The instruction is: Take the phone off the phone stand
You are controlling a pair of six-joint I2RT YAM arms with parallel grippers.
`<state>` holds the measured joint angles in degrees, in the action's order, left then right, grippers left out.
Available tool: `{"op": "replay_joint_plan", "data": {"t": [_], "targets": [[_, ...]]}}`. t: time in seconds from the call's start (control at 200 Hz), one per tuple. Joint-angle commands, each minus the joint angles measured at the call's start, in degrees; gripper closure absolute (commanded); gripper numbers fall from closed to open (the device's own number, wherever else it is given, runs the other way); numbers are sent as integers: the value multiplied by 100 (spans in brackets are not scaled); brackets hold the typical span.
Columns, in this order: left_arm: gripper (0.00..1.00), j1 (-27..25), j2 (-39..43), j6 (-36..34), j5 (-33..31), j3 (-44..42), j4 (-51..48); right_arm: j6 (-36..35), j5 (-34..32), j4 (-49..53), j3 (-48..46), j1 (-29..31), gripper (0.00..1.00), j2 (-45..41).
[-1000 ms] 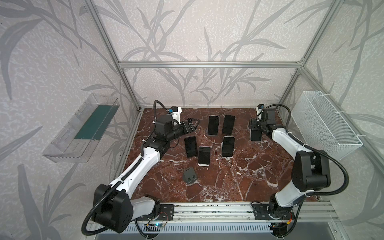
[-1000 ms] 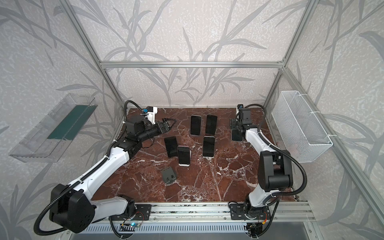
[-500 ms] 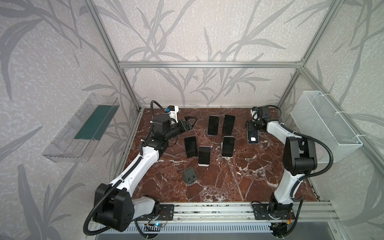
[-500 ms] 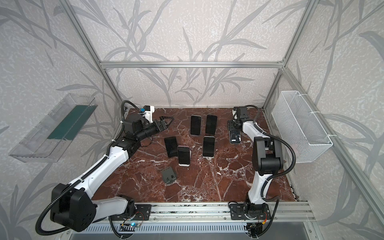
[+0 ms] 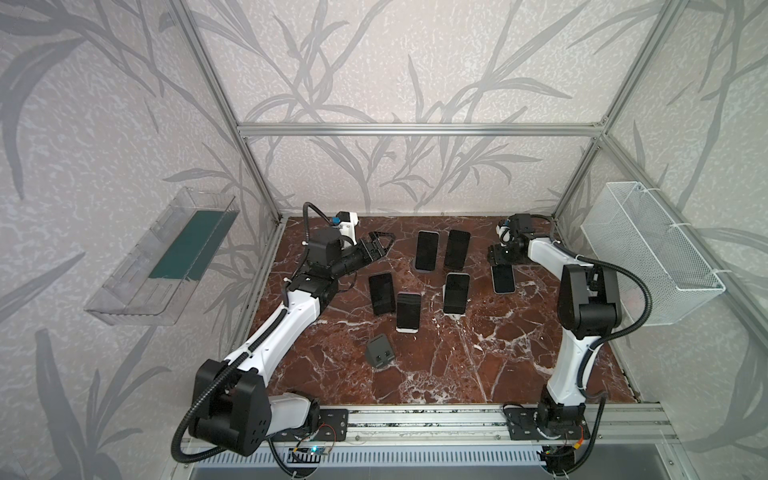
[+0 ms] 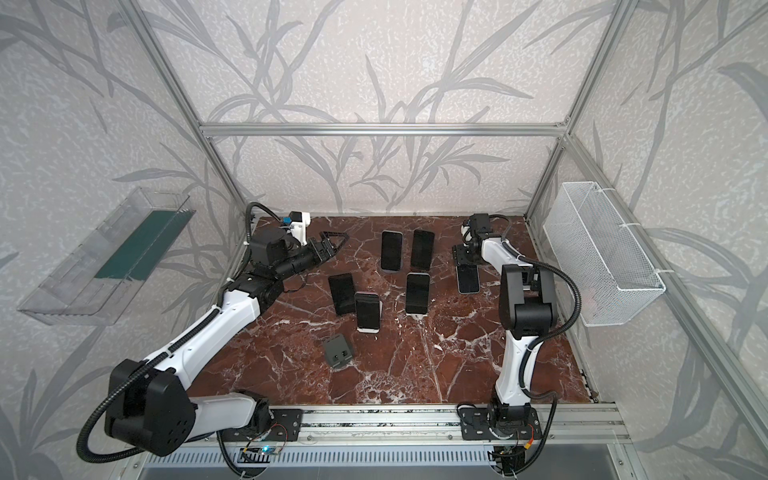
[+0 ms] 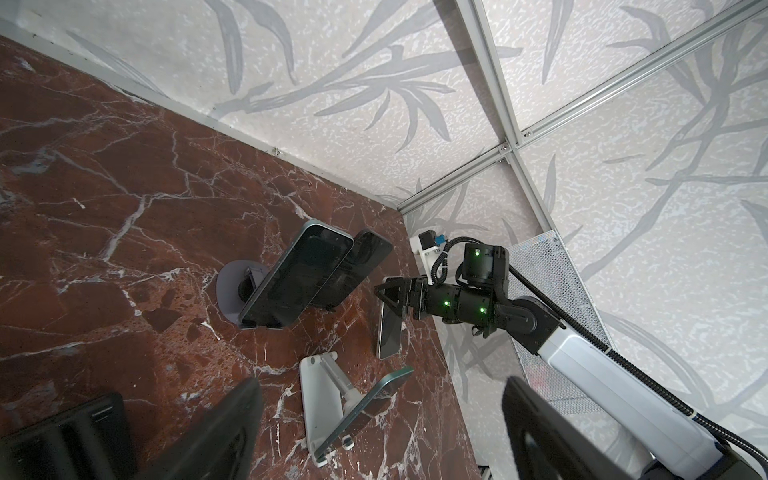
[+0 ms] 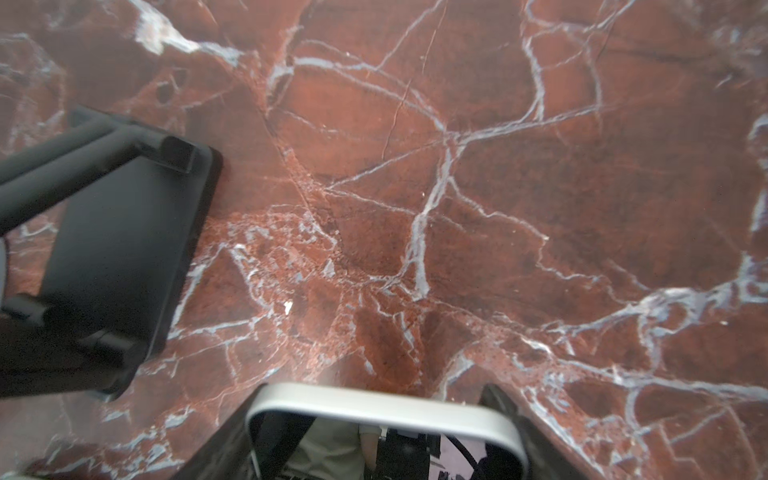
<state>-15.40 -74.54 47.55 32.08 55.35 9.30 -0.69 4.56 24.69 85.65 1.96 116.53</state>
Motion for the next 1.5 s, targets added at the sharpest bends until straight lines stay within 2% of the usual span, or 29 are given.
{"op": "replay_joint_plan", "data": {"t": [0.0,0.175,0.535,1.205,1.495], "targets": [[10,19,-60,77,124,-24,199,175,15,228,336,-22,31,150],[11,19,-78,33,115,-23,193,186,76,512,774,-20,31,442],[11,28,-151,42,110,-41,222,245,15,431,678,-11,30,699],[11,43,-212,102,149,-42,239,351,151,1339,1562,42,28,1382],[11,63,-269,237,230,-59,354,401,287,1328,1477,59,27,1352]]}}
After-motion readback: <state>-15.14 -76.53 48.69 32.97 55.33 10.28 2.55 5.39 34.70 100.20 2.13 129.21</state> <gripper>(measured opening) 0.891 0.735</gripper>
